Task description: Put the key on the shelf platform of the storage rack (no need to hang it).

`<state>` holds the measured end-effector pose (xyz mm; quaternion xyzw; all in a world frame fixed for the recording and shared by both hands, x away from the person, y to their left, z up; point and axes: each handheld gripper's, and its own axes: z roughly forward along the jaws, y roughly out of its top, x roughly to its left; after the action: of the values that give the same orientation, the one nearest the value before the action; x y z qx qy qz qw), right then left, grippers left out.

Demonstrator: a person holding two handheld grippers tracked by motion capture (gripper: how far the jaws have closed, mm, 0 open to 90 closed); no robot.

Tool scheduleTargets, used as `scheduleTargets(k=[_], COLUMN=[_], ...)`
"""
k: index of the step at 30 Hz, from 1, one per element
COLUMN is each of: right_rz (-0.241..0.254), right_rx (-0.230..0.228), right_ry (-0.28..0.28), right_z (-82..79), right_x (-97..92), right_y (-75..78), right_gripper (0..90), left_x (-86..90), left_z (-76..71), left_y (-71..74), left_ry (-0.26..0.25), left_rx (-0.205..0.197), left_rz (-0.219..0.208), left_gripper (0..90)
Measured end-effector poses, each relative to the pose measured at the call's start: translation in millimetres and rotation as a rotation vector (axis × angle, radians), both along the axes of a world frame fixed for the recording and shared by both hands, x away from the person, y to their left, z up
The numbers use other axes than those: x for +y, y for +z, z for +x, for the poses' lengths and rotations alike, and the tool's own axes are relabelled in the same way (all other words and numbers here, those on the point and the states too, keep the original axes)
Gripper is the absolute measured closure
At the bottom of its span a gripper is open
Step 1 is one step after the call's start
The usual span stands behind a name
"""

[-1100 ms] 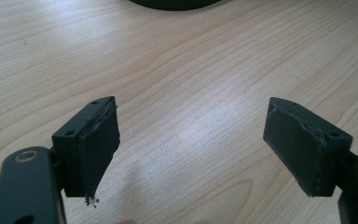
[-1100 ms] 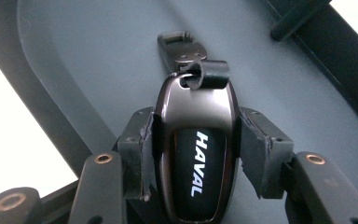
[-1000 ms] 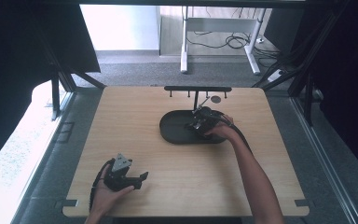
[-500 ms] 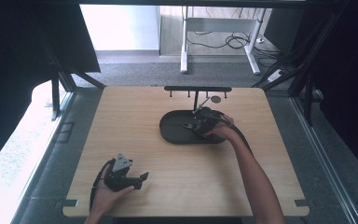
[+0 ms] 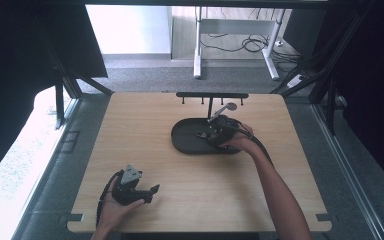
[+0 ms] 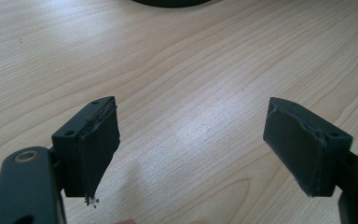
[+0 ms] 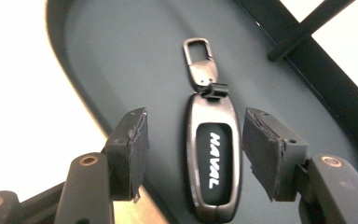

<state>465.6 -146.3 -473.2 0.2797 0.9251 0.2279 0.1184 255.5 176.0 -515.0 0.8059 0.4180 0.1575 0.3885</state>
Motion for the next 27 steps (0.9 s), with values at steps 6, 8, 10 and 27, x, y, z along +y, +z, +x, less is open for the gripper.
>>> scheduleTargets(k=[6,8,10,27], right_rz=[0.049,0.060,0.073,0.218], right_rx=[-0.015,-0.020,-0.024,-0.073], right_ry=[0.022,0.028,0.028,0.002], right_z=[-20.9,-27.6,-33.8,-99.7], right_x=[-4.8,-7.7,-11.0,-63.0], right_y=[5.0,6.2,8.1,6.8], right_gripper=[41.1,41.0,40.9,40.6], left_x=[0.0,-0.3,-0.7,-1.6], left_z=[-0.3,-0.4,-0.5,-1.1], left_y=[0.4,0.3,0.3,0.5], left_ry=[0.001,0.001,0.001,-0.003], left_rx=[-0.001,0.000,0.000,0.000], left_rz=[-0.003,-0.004,-0.002,0.001], left_gripper=[18.5,18.5,18.5,18.5])
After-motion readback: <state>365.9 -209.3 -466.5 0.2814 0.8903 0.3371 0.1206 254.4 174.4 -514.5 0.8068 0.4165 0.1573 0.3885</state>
